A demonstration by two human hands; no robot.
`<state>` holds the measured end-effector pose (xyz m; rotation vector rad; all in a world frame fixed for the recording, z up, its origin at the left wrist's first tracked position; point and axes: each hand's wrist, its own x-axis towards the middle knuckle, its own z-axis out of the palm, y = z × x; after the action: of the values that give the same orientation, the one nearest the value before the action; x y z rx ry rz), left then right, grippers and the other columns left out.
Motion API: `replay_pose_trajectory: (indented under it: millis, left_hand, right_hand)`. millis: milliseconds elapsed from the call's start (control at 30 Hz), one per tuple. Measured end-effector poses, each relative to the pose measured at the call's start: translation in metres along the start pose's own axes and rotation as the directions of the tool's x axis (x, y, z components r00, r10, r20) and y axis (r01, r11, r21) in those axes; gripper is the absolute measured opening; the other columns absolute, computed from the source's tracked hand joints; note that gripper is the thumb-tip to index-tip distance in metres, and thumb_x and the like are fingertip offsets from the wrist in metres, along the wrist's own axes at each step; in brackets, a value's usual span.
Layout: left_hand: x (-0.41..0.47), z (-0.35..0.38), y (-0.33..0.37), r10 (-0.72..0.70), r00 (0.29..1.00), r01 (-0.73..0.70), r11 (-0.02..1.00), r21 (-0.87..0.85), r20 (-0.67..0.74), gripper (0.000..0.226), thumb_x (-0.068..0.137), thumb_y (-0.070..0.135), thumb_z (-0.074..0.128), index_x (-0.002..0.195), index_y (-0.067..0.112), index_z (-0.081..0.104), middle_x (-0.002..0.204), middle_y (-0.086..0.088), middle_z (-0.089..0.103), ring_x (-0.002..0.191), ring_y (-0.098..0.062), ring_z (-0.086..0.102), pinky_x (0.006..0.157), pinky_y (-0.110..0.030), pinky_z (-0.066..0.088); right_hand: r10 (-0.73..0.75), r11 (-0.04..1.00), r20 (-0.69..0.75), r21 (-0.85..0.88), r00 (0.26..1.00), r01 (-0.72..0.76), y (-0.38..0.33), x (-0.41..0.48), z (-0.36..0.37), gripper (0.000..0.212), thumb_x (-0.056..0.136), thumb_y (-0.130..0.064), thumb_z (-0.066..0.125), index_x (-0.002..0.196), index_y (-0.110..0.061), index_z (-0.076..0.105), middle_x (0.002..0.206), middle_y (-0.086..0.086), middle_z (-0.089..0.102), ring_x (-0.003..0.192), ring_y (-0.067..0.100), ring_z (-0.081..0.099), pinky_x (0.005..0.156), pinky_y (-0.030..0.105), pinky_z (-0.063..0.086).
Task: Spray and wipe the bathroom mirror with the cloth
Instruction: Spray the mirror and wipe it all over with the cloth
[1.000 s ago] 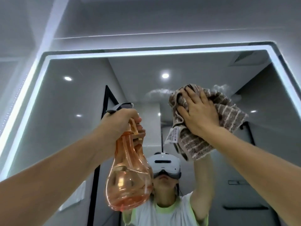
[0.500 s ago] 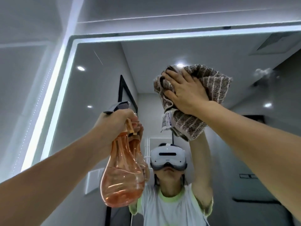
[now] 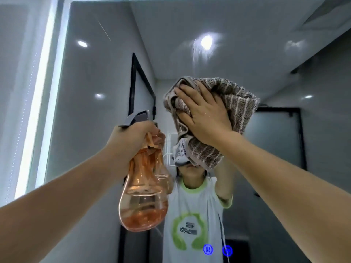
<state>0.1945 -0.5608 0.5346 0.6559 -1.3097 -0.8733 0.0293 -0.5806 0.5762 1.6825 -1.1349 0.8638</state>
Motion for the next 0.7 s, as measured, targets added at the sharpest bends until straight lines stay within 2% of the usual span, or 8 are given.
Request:
replay_pose_trajectory:
  millis: [67, 133, 233, 367, 467, 567, 700]
  left_hand:
    - [-0.019, 0.004, -0.018, -0.02, 0.994, 0.025, 0.999, 0.045, -0.11, 0.011, 0.079, 0.005, 0.055, 0.07, 0.007, 0.061, 0.049, 0.0, 0.067, 0.046, -0.012, 0.064, 0.041, -0.017, 0.047]
    - [-0.038, 0.008, -0.031, -0.029, 0.988, 0.037, 0.998, 0.051, -0.154, 0.007, 0.074, 0.01, 0.062, 0.068, 0.013, 0.064, 0.057, -0.002, 0.067, 0.045, -0.012, 0.063, 0.043, -0.019, 0.048]
    - [-0.057, 0.02, -0.035, -0.026, 0.987, 0.032, 0.999, 0.032, -0.16, 0.011, 0.077, 0.009, 0.06, 0.066, 0.014, 0.061, 0.044, 0.005, 0.062, 0.036, -0.007, 0.058, 0.035, -0.014, 0.04]
    - [-0.061, 0.043, -0.018, -0.002, 0.983, 0.019, 0.996, 0.091, -0.184, 0.008, 0.074, 0.012, 0.061, 0.067, 0.014, 0.06, 0.069, -0.005, 0.063, 0.053, -0.015, 0.059, 0.043, -0.018, 0.044]
    - [-0.057, 0.065, 0.003, 0.072, 0.989, -0.063, 0.995, 0.077, -0.129, 0.01, 0.076, 0.008, 0.058, 0.068, 0.014, 0.057, 0.068, -0.006, 0.058, 0.052, -0.014, 0.059, 0.039, -0.014, 0.043]
    - [-0.049, 0.086, 0.026, 0.138, 0.987, -0.131, 0.988, 0.087, -0.086, 0.012, 0.077, 0.008, 0.058, 0.066, 0.013, 0.057, 0.068, -0.005, 0.059, 0.062, -0.018, 0.059, 0.044, -0.016, 0.045]
    - [-0.037, 0.107, 0.05, 0.179, 0.979, -0.167, 0.979, 0.115, -0.1, 0.009, 0.074, 0.011, 0.06, 0.065, 0.013, 0.061, 0.068, -0.004, 0.063, 0.065, -0.018, 0.061, 0.052, -0.022, 0.047]
  right_hand:
    - [-0.023, 1.0, 0.032, 0.022, 0.999, 0.023, 0.0, -0.023, 0.004, 0.054, 0.095, -0.044, 0.025, 0.144, -0.035, 0.006, 0.154, -0.017, 0.003, 0.142, 0.011, -0.01, 0.112, 0.038, 0.002]
    - [-0.072, 0.997, 0.055, 0.034, 0.996, 0.07, 0.001, -0.046, 0.008, 0.054, 0.094, -0.045, 0.025, 0.144, -0.034, 0.008, 0.154, -0.015, 0.006, 0.142, 0.012, -0.008, 0.112, 0.038, 0.002]
    - [-0.164, 0.986, 0.102, 0.041, 0.981, 0.161, 0.006, -0.071, 0.008, 0.057, 0.09, -0.048, 0.018, 0.144, -0.033, 0.01, 0.154, -0.013, 0.011, 0.142, 0.013, -0.004, 0.109, 0.036, 0.001]
    - [-0.237, 0.971, 0.188, 0.007, 0.953, 0.24, 0.03, -0.06, -0.008, 0.055, 0.096, -0.044, 0.026, 0.144, -0.034, 0.001, 0.155, -0.015, 0.001, 0.142, 0.013, -0.01, 0.113, 0.036, 0.005]
    - [-0.154, 0.988, 0.161, 0.009, 0.975, 0.155, 0.047, -0.039, -0.024, 0.054, 0.097, -0.043, 0.024, 0.144, -0.034, -0.001, 0.155, -0.016, -0.002, 0.142, 0.012, -0.01, 0.114, 0.037, 0.007]
    - [-0.119, 0.993, 0.148, 0.013, 0.982, 0.118, 0.06, -0.022, -0.03, 0.055, 0.096, -0.044, 0.023, 0.144, -0.035, -0.002, 0.154, -0.017, -0.004, 0.141, 0.011, -0.012, 0.114, 0.038, 0.007]
    - [-0.095, 0.995, 0.11, 0.038, 0.989, 0.092, 0.068, -0.011, -0.035, 0.056, 0.096, -0.045, 0.023, 0.145, -0.033, -0.003, 0.154, -0.016, -0.007, 0.141, 0.01, -0.013, 0.114, 0.037, 0.005]
